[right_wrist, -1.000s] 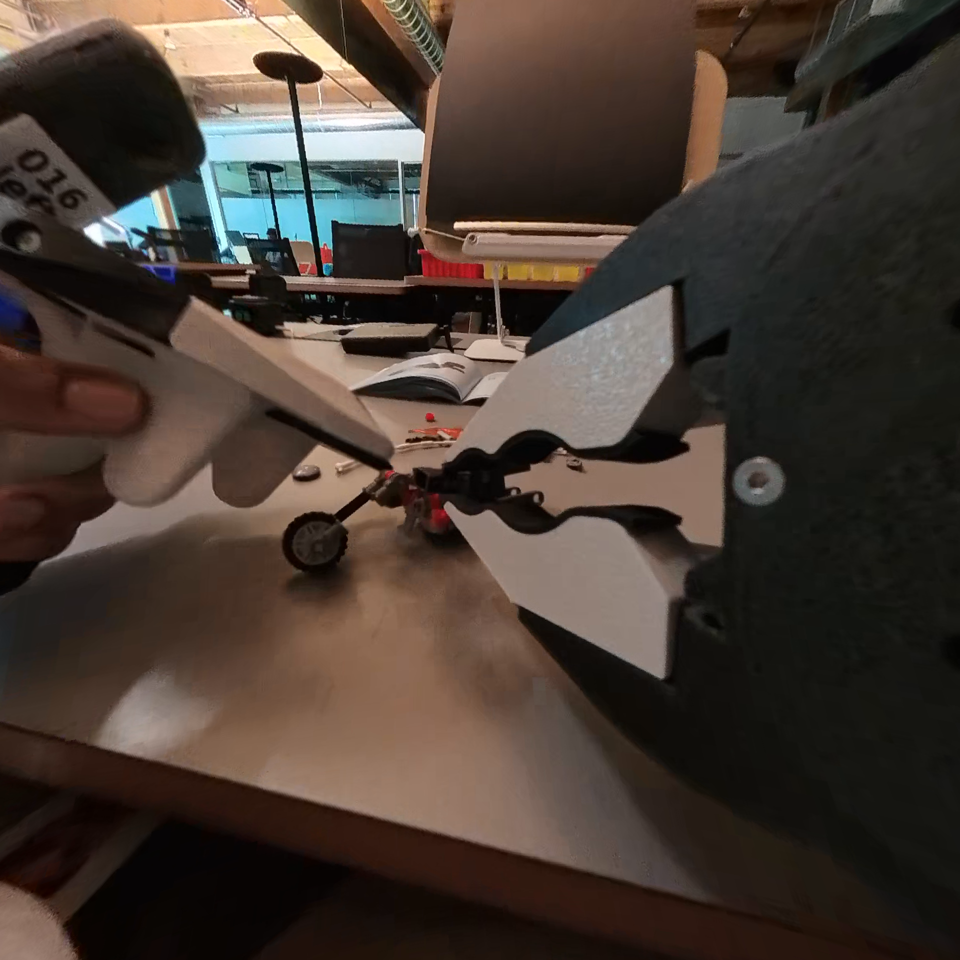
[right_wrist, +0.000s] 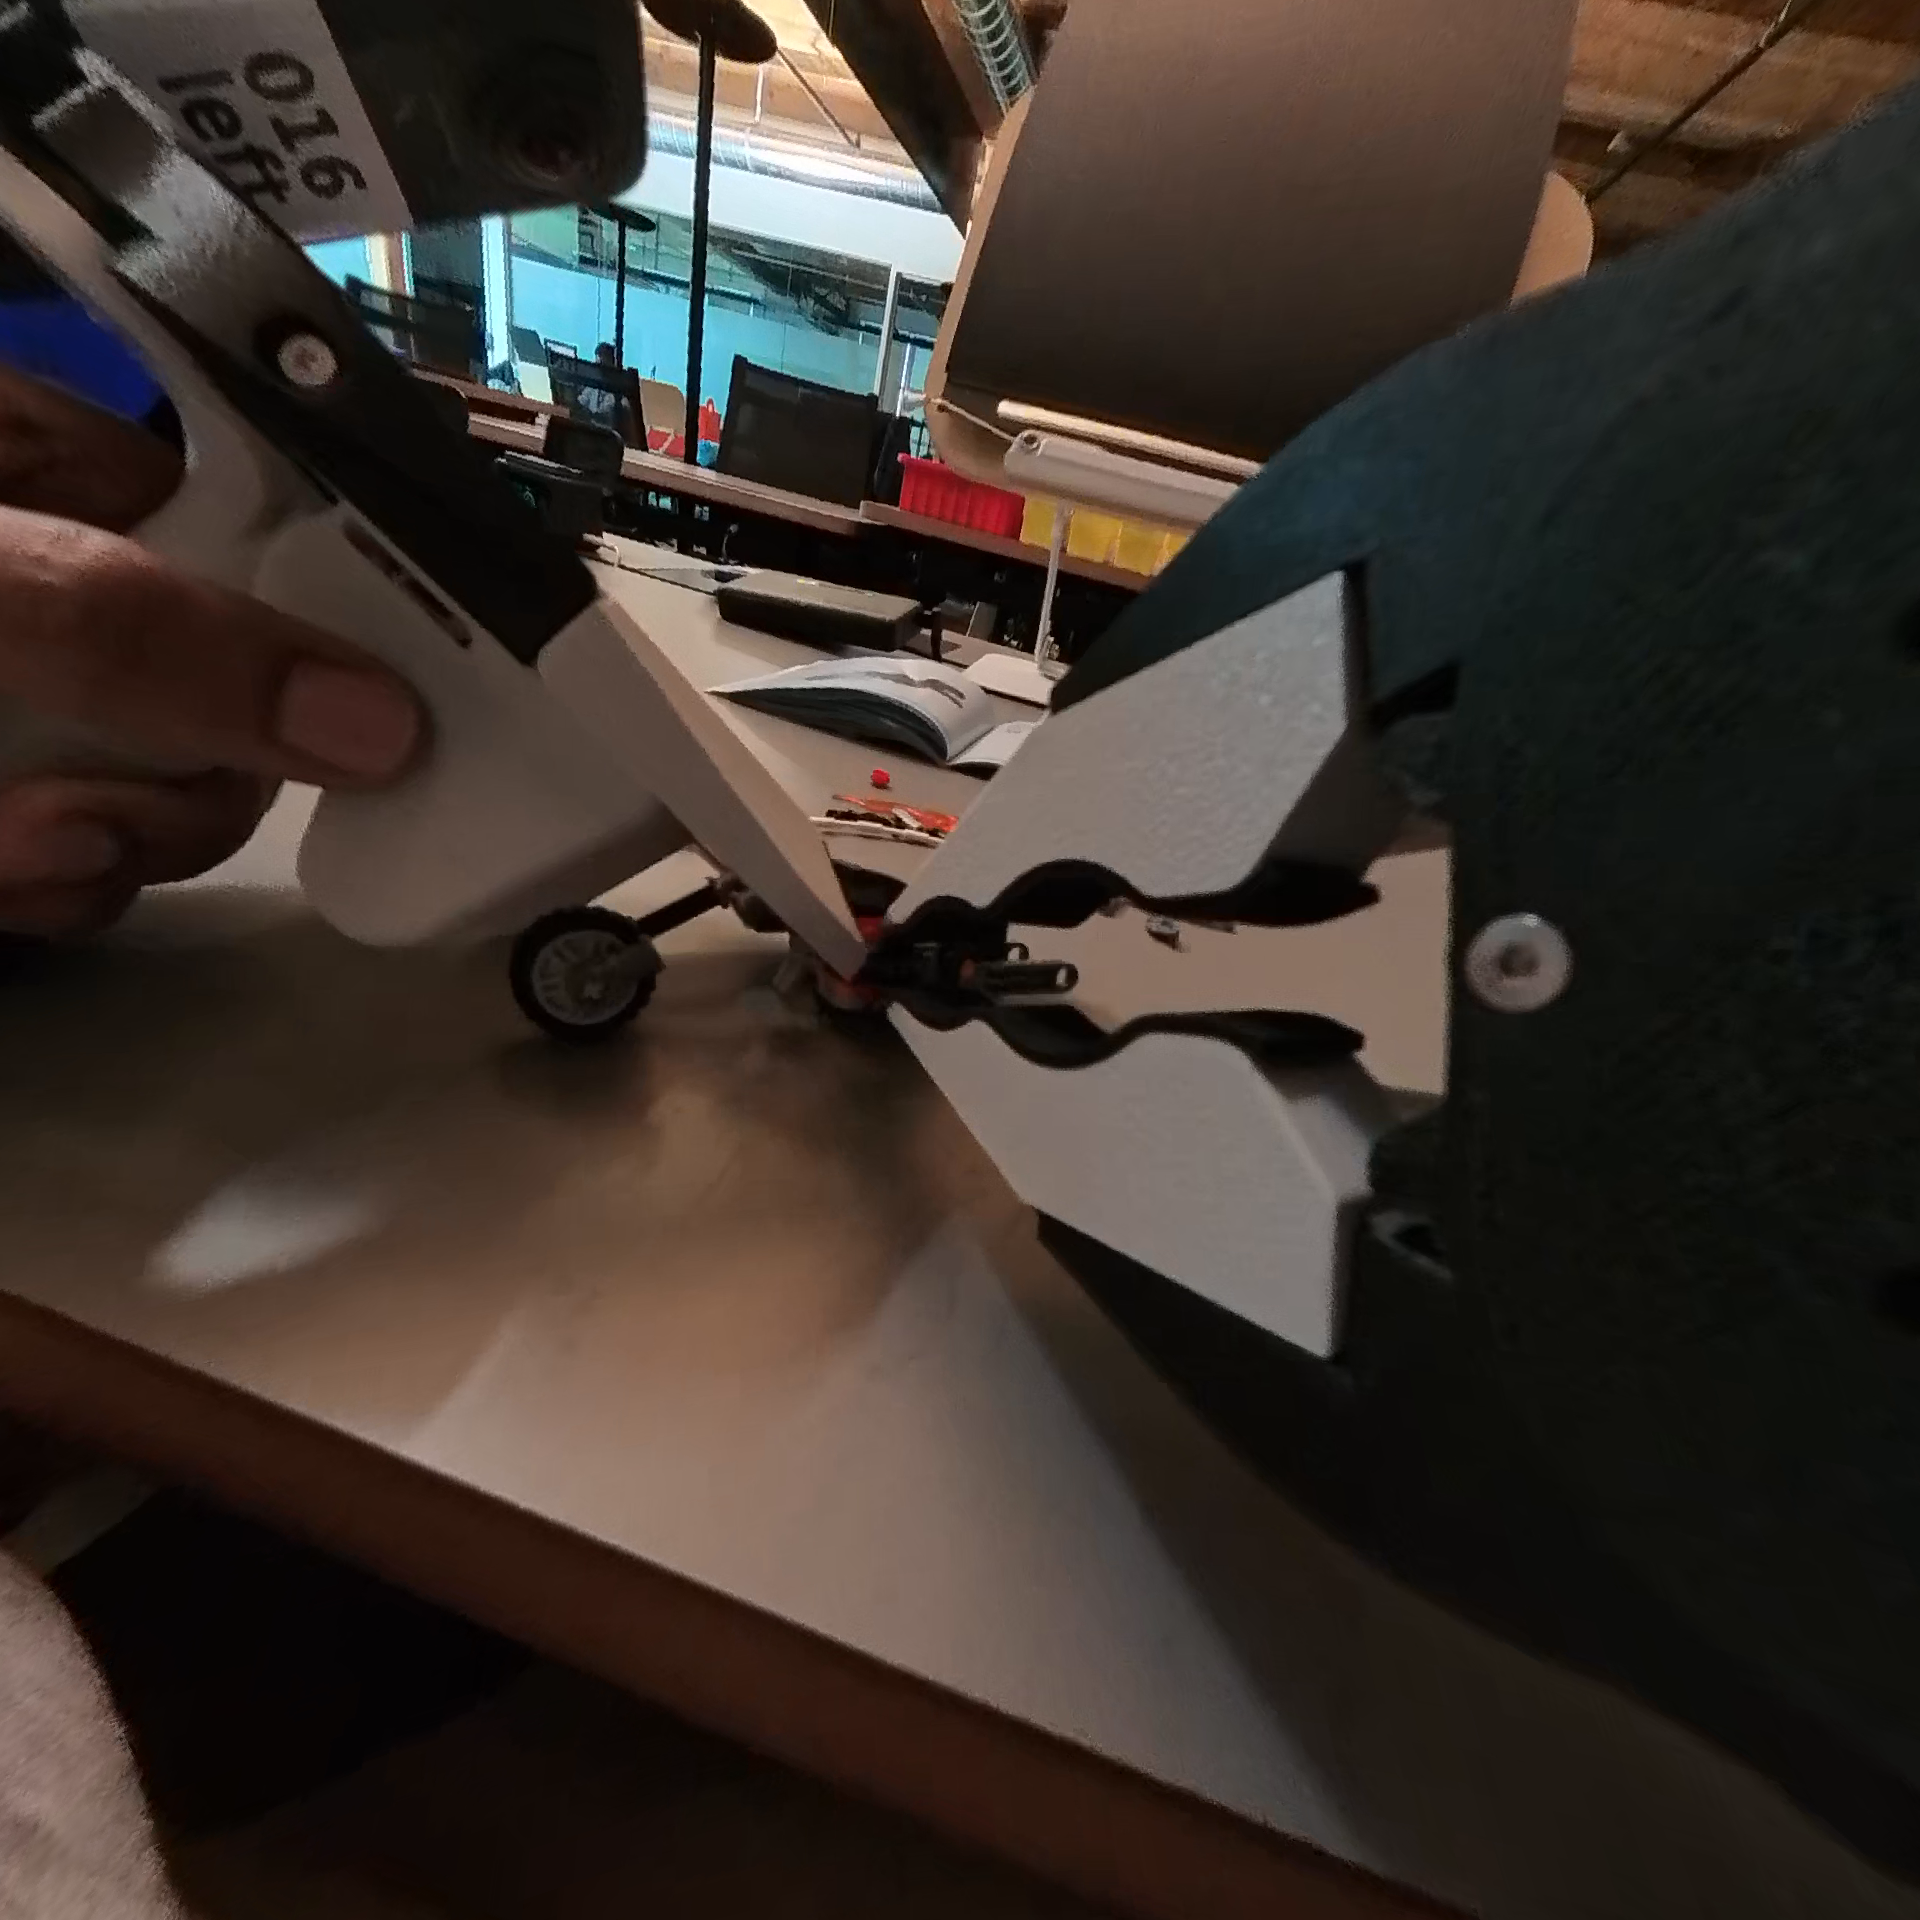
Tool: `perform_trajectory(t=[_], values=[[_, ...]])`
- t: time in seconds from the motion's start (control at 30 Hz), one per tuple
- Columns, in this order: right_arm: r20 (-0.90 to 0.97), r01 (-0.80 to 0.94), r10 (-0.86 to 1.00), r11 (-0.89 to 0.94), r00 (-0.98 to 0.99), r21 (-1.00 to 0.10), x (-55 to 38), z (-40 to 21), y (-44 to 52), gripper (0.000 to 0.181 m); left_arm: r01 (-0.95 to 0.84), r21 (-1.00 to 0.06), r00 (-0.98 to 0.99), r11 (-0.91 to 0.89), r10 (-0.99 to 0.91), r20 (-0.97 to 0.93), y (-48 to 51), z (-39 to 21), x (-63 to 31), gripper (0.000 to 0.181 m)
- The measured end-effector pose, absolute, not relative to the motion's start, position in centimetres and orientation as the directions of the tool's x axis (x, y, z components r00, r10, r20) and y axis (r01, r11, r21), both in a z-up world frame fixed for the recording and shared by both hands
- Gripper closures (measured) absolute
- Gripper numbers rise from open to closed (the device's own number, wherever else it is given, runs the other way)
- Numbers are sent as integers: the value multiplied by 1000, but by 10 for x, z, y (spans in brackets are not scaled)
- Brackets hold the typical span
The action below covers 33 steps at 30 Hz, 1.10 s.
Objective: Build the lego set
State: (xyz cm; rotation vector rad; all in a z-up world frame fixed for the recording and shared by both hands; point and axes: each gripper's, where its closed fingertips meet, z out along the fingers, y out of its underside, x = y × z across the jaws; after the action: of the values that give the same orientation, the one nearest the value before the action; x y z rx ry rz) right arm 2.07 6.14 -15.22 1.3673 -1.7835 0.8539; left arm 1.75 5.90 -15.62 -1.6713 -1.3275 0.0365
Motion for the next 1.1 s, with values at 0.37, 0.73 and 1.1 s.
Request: perform_trajectory(t=[0.37, 0.73, 1.1], values=[[857, -979, -496, 197, -137, -43, 25, -152, 59, 176, 722, -691, 413, 40, 776, 477, 60, -157, 21, 126], [863, -983, -484, 168, -148, -75, 23, -153, 59, 176, 721, -693, 421, 6, 791, 445, 59, -160, 18, 131], [889, -987, -430, 63, -158, -145, 24, -153, 58, 176, 708, -702, 470, -73, 792, 391, 62, -163, 17, 131]])
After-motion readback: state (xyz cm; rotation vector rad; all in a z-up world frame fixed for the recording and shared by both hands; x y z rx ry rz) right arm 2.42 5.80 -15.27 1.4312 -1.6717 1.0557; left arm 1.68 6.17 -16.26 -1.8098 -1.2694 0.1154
